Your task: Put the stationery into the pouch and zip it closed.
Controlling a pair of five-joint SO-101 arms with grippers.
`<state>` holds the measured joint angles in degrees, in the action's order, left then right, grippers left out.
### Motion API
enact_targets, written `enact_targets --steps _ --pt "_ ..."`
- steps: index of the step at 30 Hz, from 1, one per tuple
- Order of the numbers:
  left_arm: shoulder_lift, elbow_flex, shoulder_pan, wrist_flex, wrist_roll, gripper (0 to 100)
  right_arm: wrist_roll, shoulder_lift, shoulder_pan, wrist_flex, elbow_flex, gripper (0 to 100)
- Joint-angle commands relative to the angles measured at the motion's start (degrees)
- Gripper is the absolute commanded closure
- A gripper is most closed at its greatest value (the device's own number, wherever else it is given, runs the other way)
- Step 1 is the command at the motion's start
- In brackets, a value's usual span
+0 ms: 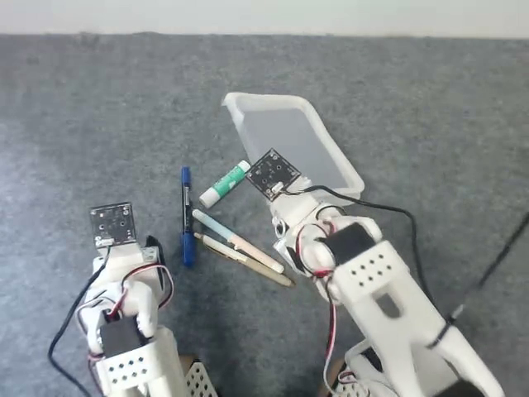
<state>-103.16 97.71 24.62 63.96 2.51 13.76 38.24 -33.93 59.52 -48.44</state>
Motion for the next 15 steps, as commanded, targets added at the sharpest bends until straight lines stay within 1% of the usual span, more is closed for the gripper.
enact_targets --steps 1,6,11,15 --pt "-1.14 -3.82 2.99 -2.46 0.18 87 0.97 5.93 0.48 0.04 1.14 99.3" --pt "-1.14 -7.87 3.78 -2.55 0.09 87 3.78 8.92 0.40 -0.48 1.23 99.3" --pt "-1.14 -13.23 -0.53 -4.22 0.00 87 6.24 9.27 0.40 -3.21 3.43 99.3" --pt "-1.14 -17.54 -3.16 -5.27 0.00 87 6.59 9.27 -0.13 -2.77 7.91 99.3"
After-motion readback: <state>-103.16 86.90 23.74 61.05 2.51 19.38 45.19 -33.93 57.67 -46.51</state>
